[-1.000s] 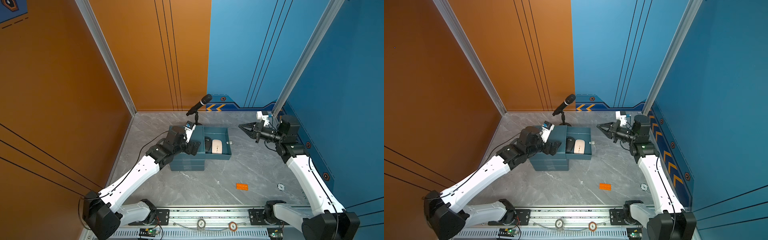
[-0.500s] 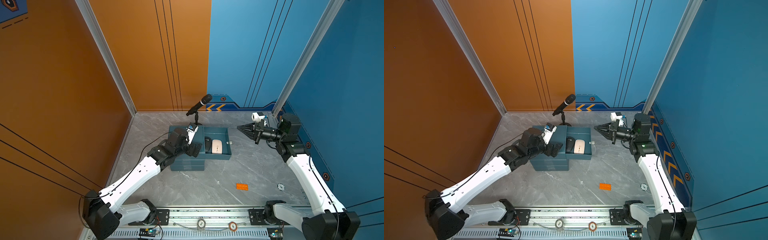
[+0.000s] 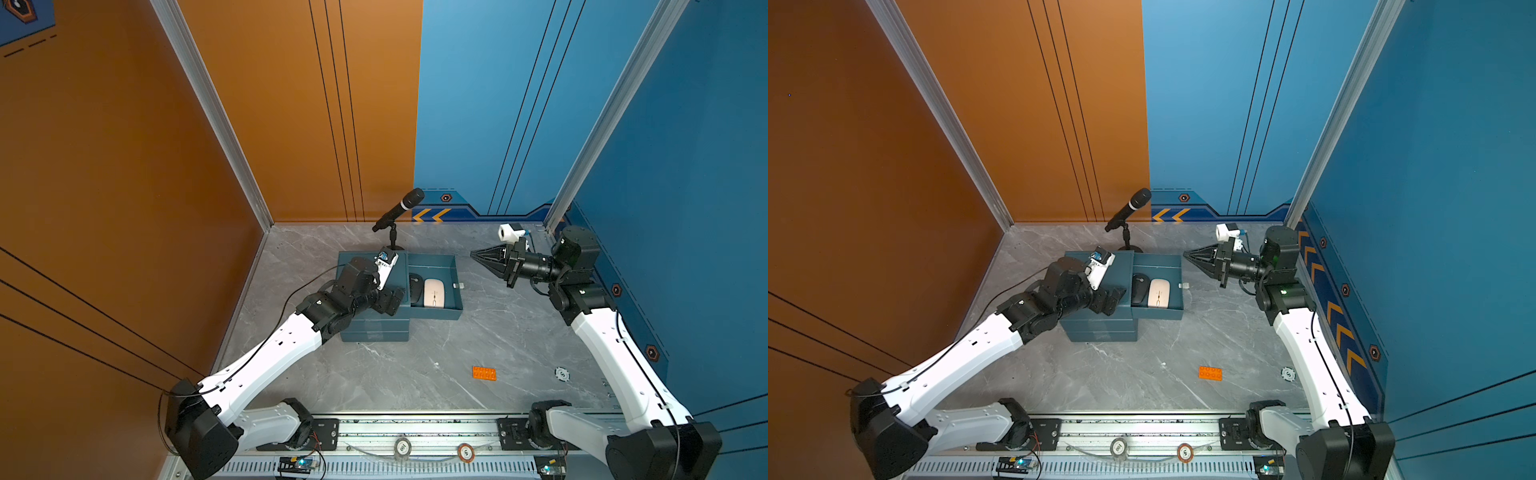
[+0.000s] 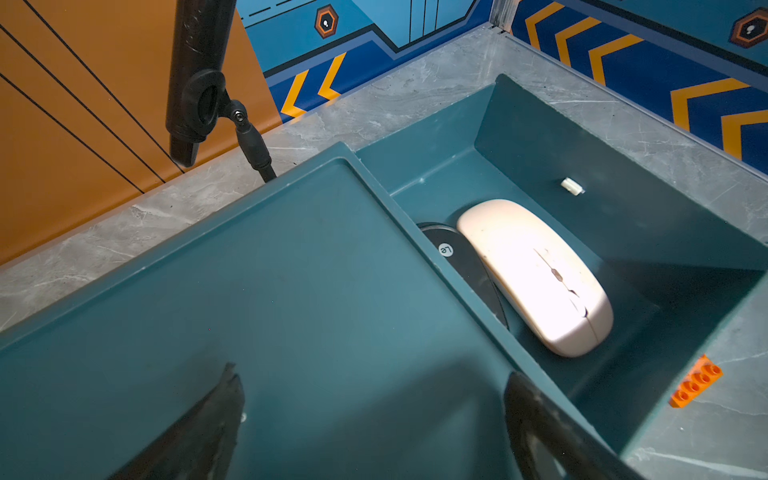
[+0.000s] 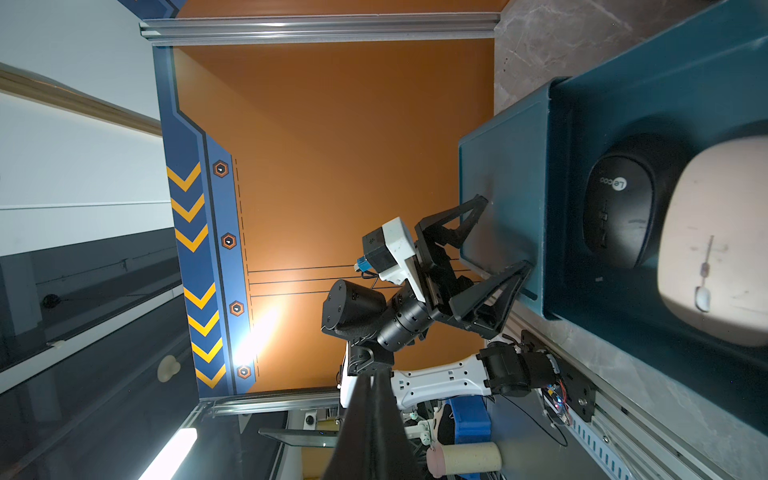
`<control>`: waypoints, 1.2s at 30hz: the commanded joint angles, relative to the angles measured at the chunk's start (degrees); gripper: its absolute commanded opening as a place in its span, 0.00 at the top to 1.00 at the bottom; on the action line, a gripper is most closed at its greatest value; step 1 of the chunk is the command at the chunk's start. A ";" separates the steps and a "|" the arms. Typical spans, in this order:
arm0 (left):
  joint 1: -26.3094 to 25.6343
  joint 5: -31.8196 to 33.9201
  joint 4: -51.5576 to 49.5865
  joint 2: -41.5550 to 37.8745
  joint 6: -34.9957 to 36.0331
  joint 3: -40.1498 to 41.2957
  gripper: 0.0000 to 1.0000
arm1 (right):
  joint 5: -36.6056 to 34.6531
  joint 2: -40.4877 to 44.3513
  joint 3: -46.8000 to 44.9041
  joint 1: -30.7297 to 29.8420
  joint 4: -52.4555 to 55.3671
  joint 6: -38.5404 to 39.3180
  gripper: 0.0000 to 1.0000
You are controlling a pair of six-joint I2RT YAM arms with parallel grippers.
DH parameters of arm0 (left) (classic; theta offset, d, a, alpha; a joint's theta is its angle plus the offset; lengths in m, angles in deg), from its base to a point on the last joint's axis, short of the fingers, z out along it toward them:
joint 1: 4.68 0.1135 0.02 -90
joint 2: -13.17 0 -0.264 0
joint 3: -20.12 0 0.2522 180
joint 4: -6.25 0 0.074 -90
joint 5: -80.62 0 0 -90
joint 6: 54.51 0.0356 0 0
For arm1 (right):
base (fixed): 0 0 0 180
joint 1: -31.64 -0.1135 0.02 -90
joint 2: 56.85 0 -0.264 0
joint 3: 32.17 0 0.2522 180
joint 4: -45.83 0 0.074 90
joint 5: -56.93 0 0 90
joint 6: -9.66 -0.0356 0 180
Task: Take the mice out of the drawer
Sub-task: Open the drawer in the storage box, then move the mouse to the drawer.
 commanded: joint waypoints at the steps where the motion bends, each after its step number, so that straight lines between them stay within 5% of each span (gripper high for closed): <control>1: -0.70 1.40 -0.10 -0.46 0.94 0.87 0.02 | 1.94 0.55 1.36 -0.87 -7.61 -6.67 1.00; 15: -1.57 2.34 -0.15 -0.40 1.45 1.05 0.02 | 3.11 0.56 5.78 -5.21 -13.84 -15.84 1.00; 36: -3.15 4.05 -0.25 -1.08 2.55 1.20 0.02 | 4.61 0.12 11.57 -9.07 -11.99 -9.10 1.00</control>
